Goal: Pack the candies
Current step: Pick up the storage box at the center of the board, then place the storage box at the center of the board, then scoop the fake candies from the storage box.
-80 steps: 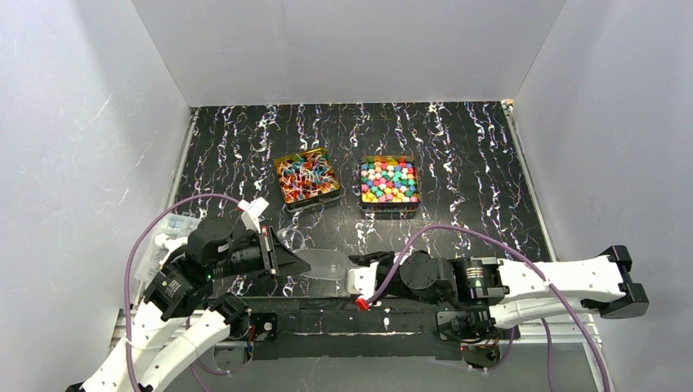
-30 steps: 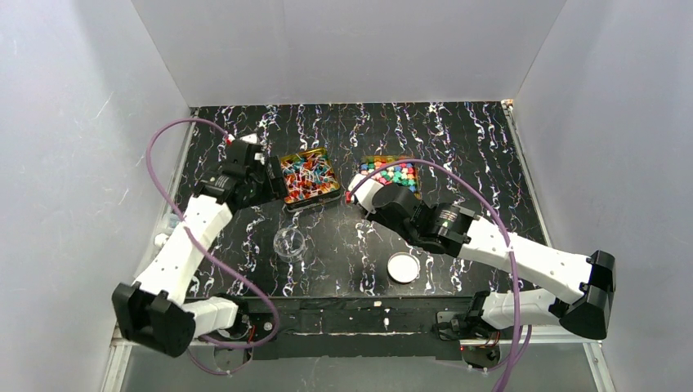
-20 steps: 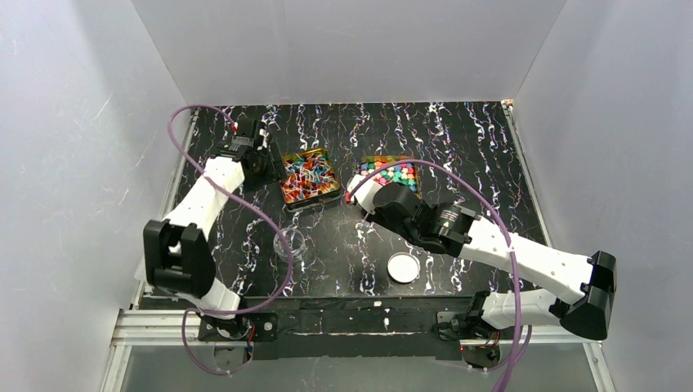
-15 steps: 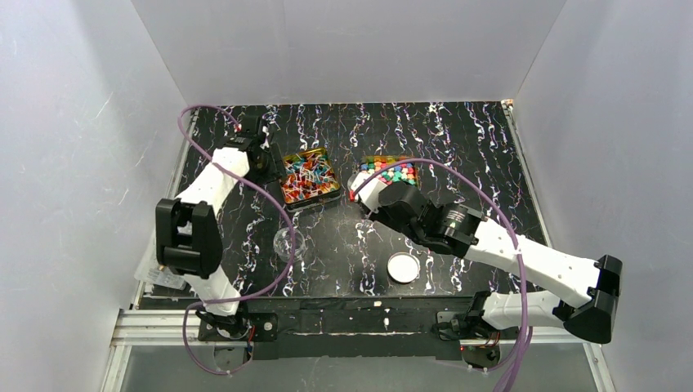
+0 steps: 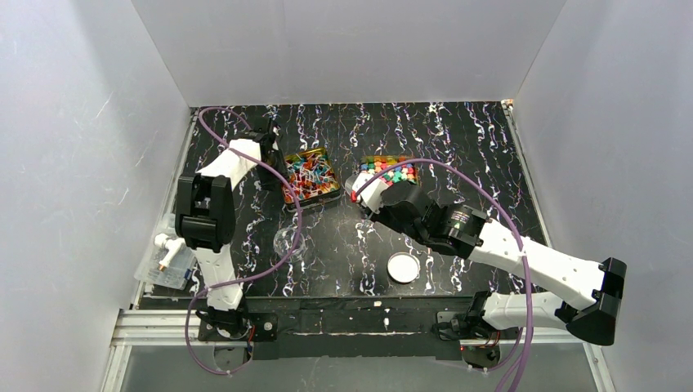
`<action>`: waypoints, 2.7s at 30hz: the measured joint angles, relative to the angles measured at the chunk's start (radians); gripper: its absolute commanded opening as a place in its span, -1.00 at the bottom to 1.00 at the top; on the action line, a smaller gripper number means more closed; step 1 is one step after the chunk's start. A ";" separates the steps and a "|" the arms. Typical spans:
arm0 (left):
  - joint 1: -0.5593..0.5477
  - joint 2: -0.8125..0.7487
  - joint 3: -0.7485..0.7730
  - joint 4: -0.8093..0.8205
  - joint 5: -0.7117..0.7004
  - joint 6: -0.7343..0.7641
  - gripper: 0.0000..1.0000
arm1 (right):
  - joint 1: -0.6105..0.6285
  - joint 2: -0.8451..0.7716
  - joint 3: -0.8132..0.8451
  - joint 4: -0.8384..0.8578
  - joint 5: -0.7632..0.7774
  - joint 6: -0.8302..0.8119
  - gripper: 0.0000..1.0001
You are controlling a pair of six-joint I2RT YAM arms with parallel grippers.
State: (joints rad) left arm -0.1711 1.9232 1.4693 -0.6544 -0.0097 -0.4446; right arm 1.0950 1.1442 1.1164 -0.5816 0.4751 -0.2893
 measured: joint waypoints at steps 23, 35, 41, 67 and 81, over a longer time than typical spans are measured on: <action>0.003 -0.005 -0.077 0.064 0.181 -0.001 -1.00 | -0.001 0.007 0.020 -0.061 -0.049 0.014 -0.97; -0.121 -0.210 -0.283 0.102 0.145 -0.027 -1.00 | -0.001 0.145 0.176 -0.191 -0.061 -0.002 -0.97; -0.122 -0.281 -0.370 0.132 0.156 -0.052 -1.00 | -0.001 0.195 0.229 -0.277 -0.068 -0.010 -0.97; -0.287 -0.432 -0.493 0.185 0.036 -0.166 -0.12 | -0.002 0.445 0.293 -0.422 -0.124 -0.002 -0.97; -0.289 -0.998 -0.676 -0.010 -0.267 -0.250 0.51 | -0.002 0.827 0.671 -0.623 -0.146 0.075 -0.97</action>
State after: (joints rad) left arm -0.4603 0.9249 0.7929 -0.6643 -0.2768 -0.6945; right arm 1.0931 1.9709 1.7878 -1.2041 0.3294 -0.2142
